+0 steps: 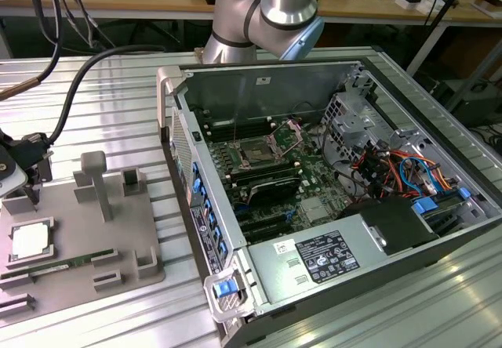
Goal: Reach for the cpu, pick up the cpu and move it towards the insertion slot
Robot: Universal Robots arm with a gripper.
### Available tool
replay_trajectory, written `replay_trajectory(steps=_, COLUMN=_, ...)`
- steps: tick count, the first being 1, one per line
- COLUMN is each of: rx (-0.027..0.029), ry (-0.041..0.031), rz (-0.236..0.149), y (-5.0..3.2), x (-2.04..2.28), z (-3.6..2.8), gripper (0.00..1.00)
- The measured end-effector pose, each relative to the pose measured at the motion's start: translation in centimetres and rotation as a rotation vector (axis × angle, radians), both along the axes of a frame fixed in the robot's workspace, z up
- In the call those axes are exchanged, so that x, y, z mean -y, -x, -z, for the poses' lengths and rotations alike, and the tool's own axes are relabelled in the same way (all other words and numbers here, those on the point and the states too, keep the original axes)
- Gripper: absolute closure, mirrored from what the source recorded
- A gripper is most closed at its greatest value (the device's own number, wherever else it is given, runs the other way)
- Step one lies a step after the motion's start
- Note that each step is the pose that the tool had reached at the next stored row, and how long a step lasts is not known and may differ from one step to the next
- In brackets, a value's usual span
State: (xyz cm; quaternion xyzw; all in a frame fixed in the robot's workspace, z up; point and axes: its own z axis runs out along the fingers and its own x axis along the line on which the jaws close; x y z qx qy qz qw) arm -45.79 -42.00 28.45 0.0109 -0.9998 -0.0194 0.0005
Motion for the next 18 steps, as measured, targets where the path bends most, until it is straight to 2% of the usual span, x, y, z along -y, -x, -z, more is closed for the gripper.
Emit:
replay_trajectory(steps=4, rx=0.0001, ry=0.0000, rz=0.000, y=0.00, x=0.00, z=0.06, gripper=0.27)
replay_trajectory(steps=5, rx=0.0000, ry=-0.0001, rz=0.000, y=0.00, x=0.01, z=0.42, gripper=0.27)
replay_trajectory(steps=6, rx=-0.0008, ry=0.0001, rz=0.000, y=0.00, x=0.15, z=1.34, gripper=0.27)
replay_trajectory(steps=7, rx=-0.0018, ry=0.0000, rz=0.000, y=0.00, x=0.17, z=1.68, gripper=0.27)
replay_trajectory(steps=18, rx=-0.0017, ry=0.0000, rz=0.000, y=0.00, x=0.17, z=2.00, gripper=0.27)
